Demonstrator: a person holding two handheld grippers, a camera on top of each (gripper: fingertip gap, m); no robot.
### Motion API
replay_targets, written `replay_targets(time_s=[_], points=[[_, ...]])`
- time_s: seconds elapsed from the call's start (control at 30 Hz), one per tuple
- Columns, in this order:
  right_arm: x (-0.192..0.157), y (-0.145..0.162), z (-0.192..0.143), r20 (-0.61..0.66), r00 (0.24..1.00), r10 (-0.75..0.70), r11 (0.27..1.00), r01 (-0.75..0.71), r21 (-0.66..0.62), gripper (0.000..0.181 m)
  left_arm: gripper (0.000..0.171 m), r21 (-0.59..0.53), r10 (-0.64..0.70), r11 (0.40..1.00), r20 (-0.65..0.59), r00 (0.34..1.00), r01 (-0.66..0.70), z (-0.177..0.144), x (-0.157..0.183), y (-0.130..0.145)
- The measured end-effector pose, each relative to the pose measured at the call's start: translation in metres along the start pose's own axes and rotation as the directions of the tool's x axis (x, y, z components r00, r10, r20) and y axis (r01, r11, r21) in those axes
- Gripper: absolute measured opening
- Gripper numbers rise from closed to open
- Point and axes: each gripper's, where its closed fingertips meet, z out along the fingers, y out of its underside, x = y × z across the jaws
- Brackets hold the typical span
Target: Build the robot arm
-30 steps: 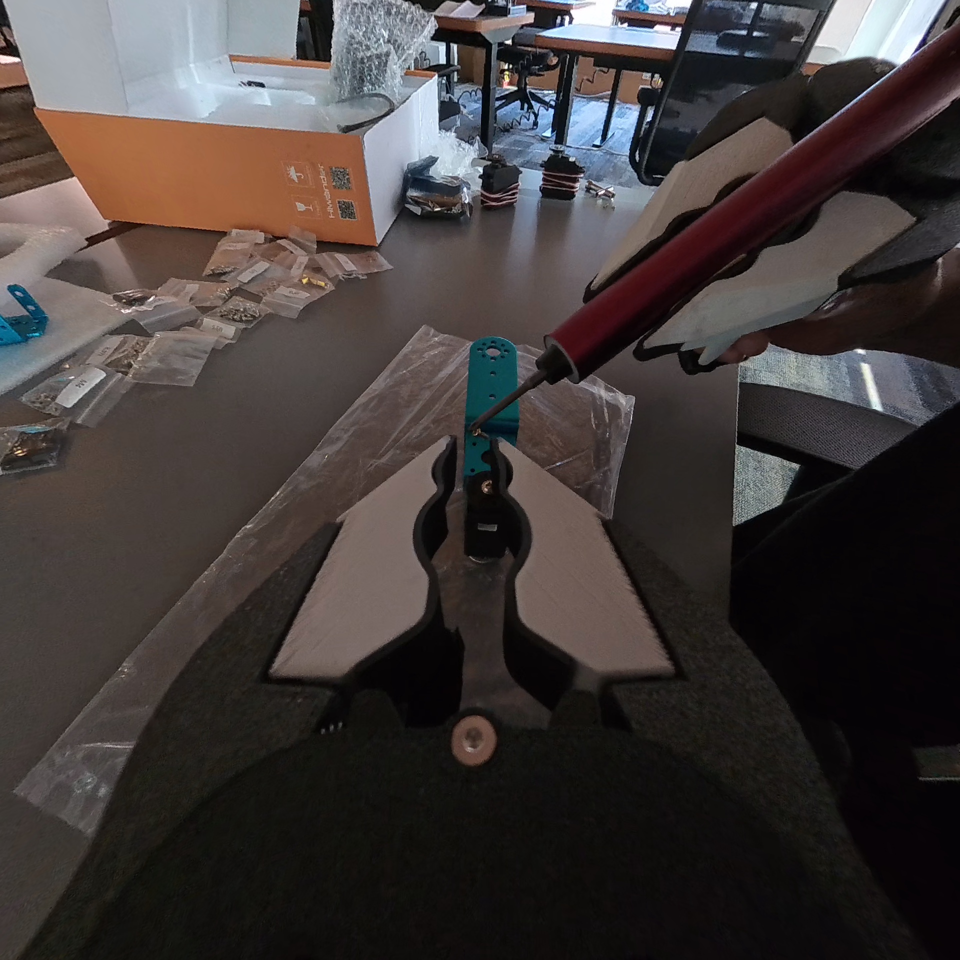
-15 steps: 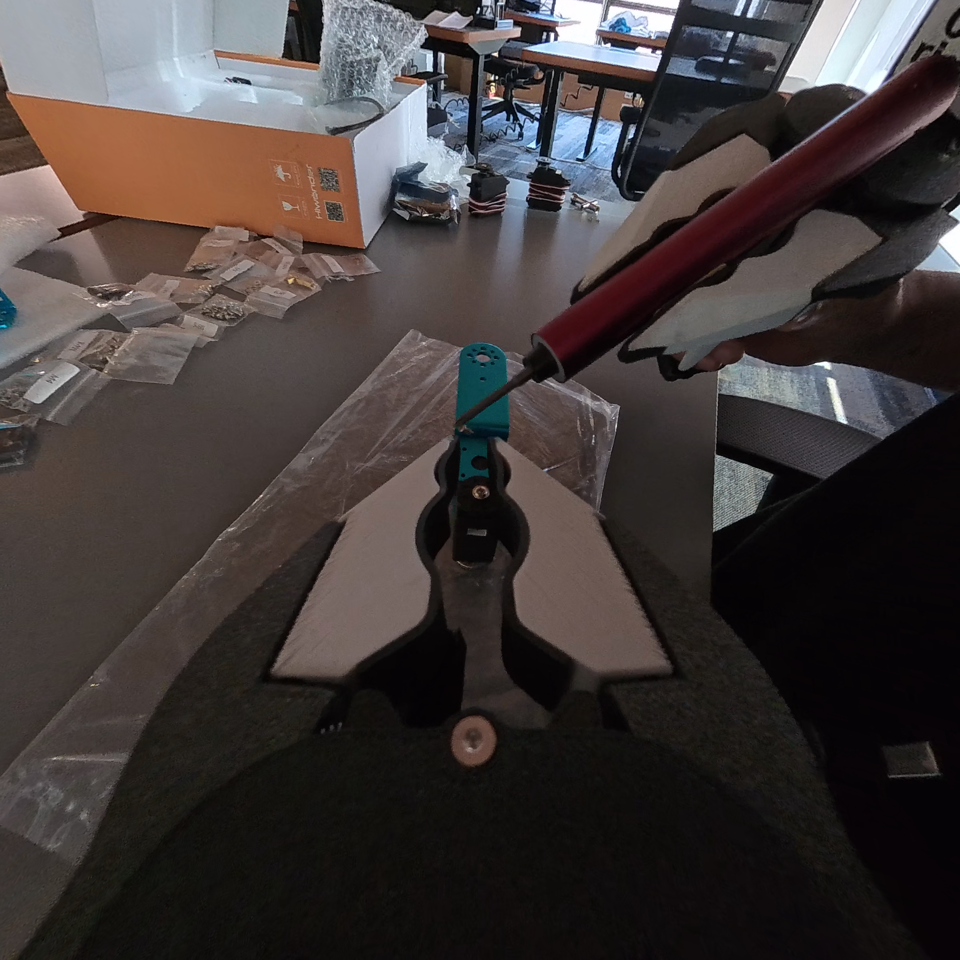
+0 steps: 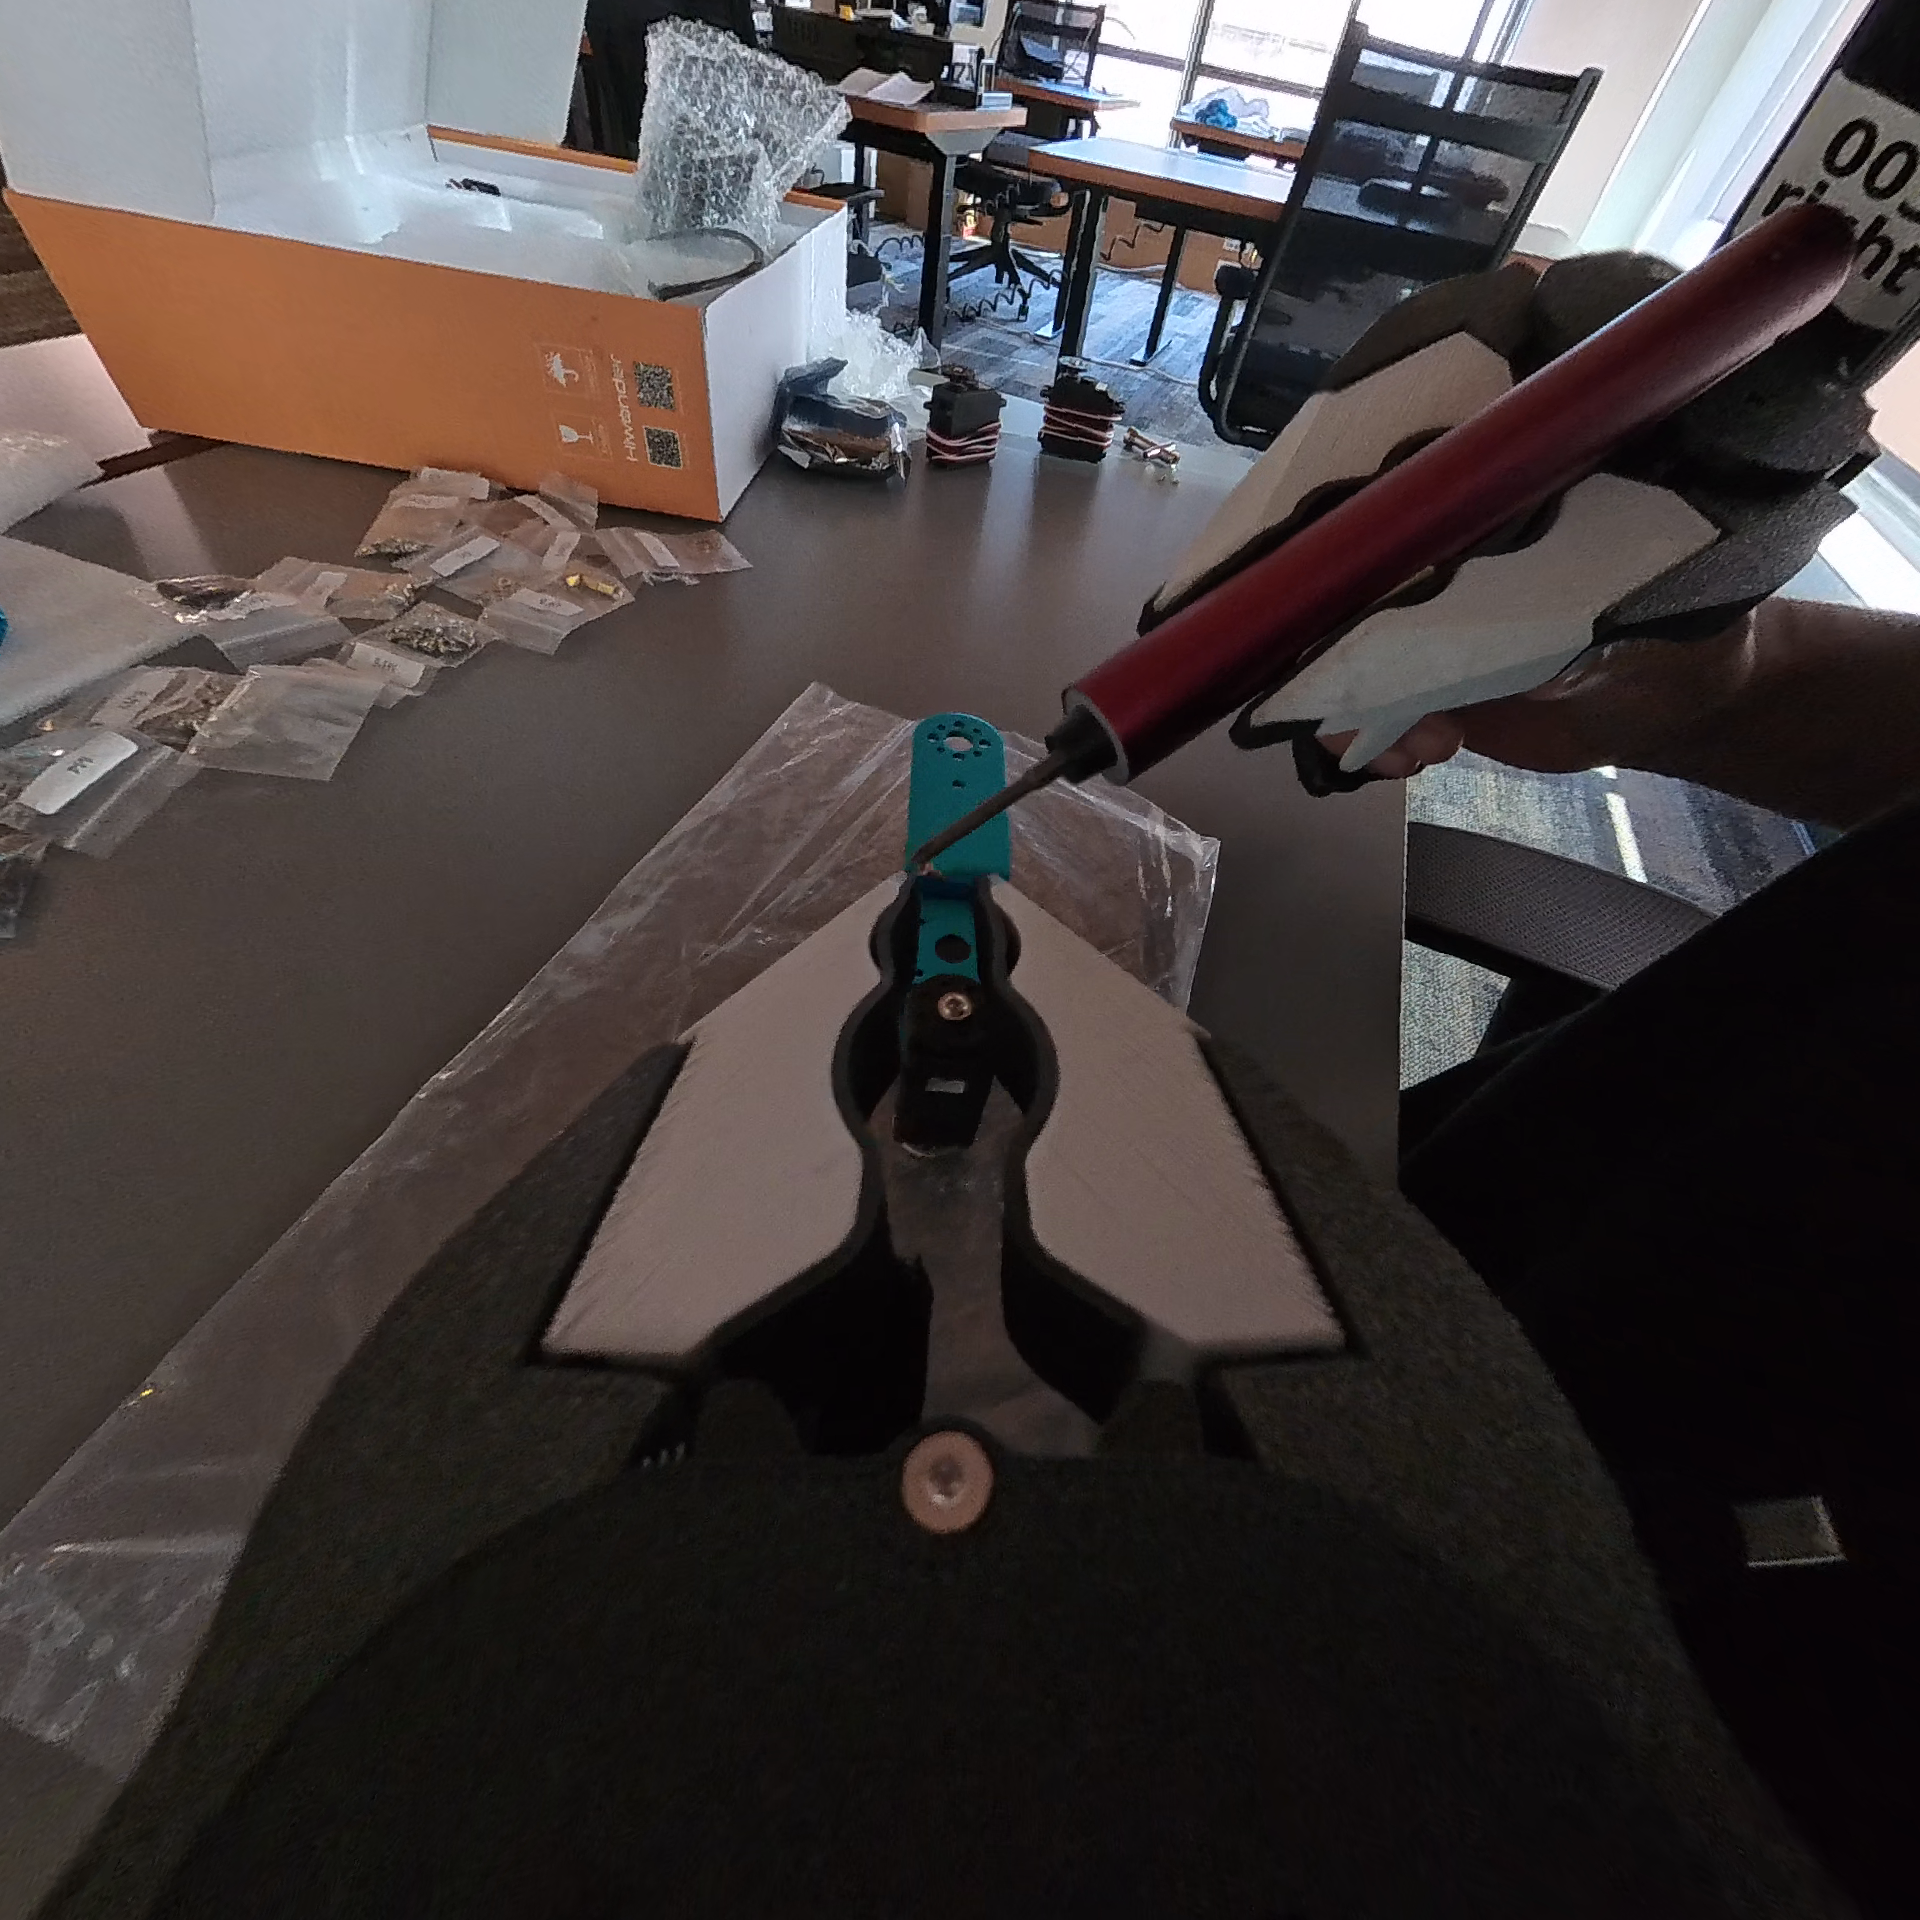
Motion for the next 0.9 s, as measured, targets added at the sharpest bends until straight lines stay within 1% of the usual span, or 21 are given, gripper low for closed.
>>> replay_targets(time_s=[0.13,0.3,0.63,0.9], points=[[-0.001,0.0007,-0.0001,-0.005,1.0,-0.006,1.0,0.006,-0.001,0.022,0.009,0.004,-0.022,1.0,0.015,1.0,0.022,-0.0004,-0.0049,-0.0006],[-0.0013,-0.0009,0.0002,-0.007,1.0,0.001,1.0,-0.001,0.007,0.021,0.008,0.005,-0.016,1.0,0.018,1.0,0.016,-0.0032,-0.0072,0.0001],[-0.0025,0.0009,-0.0003,0.003,1.0,0.018,1.0,-0.018,0.002,0.021,0.002,-0.002,0.048,0.999,0.029,0.998,-0.048,-0.0034,-0.0041,0.0005],[0.0003,0.0018,-0.0031,0.013,0.997,0.081,0.997,-0.081,0.007,0.021,0.001,-0.031,0.107,0.994,0.057,0.993,-0.105,-0.0041,-0.0047,0.0016]])
